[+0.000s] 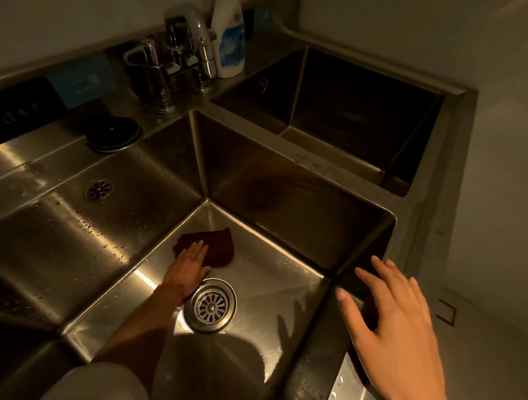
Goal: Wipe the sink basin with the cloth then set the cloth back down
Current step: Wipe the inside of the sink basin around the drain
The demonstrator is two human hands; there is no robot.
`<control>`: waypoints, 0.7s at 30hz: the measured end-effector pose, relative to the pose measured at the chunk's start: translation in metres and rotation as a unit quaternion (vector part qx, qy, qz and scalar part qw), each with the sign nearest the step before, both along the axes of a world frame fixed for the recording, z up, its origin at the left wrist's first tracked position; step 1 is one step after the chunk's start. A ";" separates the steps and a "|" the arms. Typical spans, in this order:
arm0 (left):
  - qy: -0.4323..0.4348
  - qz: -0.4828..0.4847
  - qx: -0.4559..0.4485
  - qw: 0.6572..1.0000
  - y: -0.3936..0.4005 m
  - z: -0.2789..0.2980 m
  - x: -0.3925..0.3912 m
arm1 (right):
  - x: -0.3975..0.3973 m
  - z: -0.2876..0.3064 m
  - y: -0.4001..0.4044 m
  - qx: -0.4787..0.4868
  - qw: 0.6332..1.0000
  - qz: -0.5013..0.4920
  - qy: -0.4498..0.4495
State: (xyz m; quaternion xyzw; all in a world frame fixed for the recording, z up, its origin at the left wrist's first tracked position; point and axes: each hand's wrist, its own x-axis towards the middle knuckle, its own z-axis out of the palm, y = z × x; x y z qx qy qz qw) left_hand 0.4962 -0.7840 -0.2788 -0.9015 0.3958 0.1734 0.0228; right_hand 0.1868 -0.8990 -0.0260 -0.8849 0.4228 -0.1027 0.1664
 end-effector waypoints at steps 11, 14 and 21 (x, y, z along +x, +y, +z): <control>0.031 0.053 -0.047 0.997 -0.004 -0.012 -0.013 | -0.001 -0.002 0.000 -0.008 1.000 -0.006 0.005; 0.039 0.089 -0.067 0.993 -0.010 -0.012 -0.018 | -0.001 -0.003 0.000 -0.007 1.000 -0.006 0.004; 0.038 0.196 -0.075 0.977 -0.045 -0.005 -0.050 | -0.001 -0.002 0.000 -0.001 1.000 -0.008 0.001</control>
